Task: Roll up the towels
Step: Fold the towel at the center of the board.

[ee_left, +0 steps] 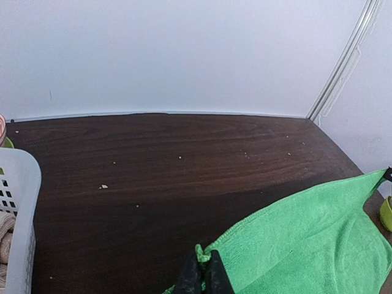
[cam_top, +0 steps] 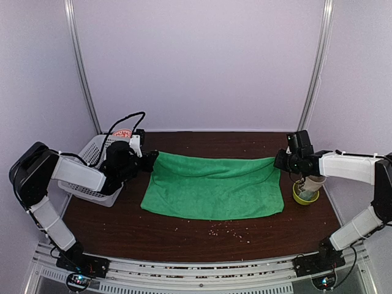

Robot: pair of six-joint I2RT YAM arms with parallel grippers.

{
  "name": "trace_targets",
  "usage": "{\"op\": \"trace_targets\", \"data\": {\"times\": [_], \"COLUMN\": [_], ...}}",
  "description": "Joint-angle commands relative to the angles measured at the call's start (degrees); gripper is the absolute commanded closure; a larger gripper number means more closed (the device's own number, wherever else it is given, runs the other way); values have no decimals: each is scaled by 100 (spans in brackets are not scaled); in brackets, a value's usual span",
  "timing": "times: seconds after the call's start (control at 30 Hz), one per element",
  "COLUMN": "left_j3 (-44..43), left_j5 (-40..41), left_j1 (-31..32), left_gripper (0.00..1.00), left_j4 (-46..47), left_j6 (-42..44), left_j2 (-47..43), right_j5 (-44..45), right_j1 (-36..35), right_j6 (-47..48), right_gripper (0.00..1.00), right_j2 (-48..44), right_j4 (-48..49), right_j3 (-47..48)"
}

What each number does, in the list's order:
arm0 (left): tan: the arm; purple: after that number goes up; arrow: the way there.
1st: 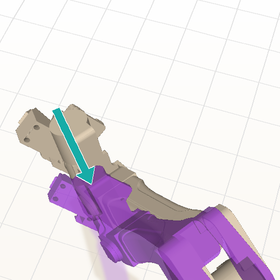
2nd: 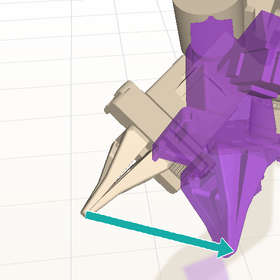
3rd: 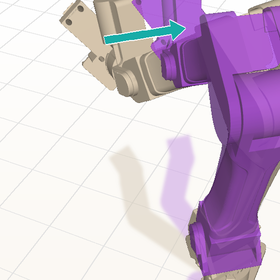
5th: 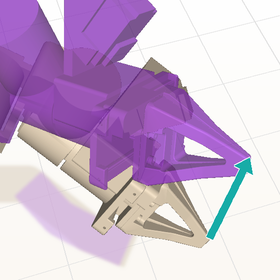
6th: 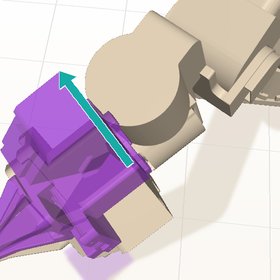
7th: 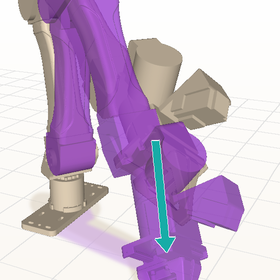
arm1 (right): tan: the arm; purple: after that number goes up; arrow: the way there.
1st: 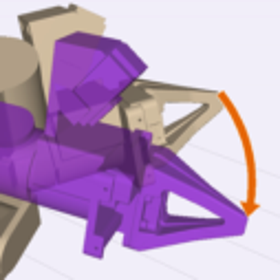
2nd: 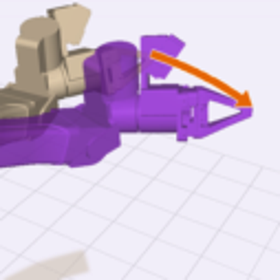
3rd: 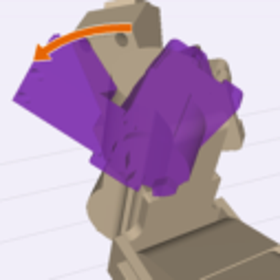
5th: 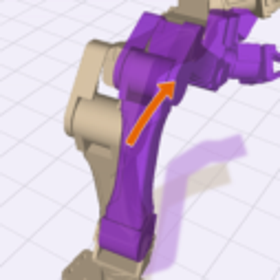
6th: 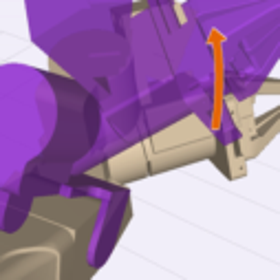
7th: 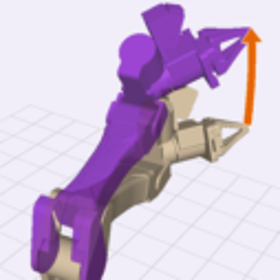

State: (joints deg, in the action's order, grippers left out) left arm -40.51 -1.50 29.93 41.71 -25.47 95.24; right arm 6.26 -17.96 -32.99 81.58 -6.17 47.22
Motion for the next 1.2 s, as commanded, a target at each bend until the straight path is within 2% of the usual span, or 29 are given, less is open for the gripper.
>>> {"op": "trace_targets", "data": {"times": [0.0,0.43,0.9,1.17], "left_j3": [313,1028,1320,1394], "left_j5": [-45,193,-504,-544], "left_j1": [-38,-36,-18,86], "left_gripper": [100,100,100,100], "left_j4": [663,660,637,314], "left_j6": [-54,-340,-539,-441], "left_j2": [-180,-660,-845,-928], "right_j5": [49,84,-282,-306], "right_j1": [38,40,21,-33], "right_j6": [8,-88,-68,4], "right_gripper": [100,100,100,100], "right_j2": [-384,-994,-1559,-1727], "right_j4": [81,-60,-112,-221], "right_j3": [-262,-873,-1456,-1594]}}
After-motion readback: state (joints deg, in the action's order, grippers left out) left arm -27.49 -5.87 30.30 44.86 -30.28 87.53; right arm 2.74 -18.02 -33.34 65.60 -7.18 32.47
